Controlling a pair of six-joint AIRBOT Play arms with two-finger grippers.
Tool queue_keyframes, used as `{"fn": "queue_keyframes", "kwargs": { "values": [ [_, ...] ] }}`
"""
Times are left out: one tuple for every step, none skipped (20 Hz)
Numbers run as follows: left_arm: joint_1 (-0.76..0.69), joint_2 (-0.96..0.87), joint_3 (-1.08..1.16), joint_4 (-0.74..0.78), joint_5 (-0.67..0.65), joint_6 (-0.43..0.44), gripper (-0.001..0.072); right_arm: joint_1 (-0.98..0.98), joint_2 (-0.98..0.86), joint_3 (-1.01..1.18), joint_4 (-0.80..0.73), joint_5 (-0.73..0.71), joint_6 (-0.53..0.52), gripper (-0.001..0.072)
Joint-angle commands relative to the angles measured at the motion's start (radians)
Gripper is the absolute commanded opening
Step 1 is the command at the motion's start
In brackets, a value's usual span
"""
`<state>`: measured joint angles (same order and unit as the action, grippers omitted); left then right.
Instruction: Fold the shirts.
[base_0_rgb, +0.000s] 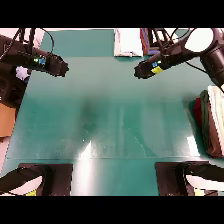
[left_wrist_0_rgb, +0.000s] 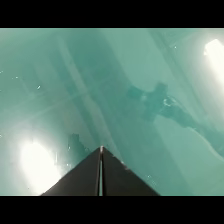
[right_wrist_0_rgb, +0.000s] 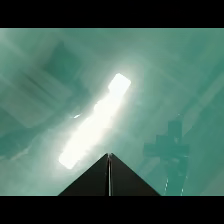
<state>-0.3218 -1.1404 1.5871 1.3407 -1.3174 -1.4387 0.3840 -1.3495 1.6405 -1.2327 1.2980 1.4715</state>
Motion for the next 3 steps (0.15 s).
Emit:
{"fn": "queue_keyframes", "kwargs": {
  "values": [
    [0.000,0.000,0.001,0.000,0.000,0.000,0.0022,0.016,-0.011,0.012,0.002,-0.001,-0.003,0.0029],
    [0.001,0.000,0.001,0.000,0.000,0.000,0.0022,0.016,-0.011,0.012,0.002,-0.001,-0.003,0.0029],
    [0.000,0.000,0.001,0.000,0.000,0.000,0.0022,0.016,-0.011,0.012,0.002,-0.001,-0.003,0.0030]
  ]
}}
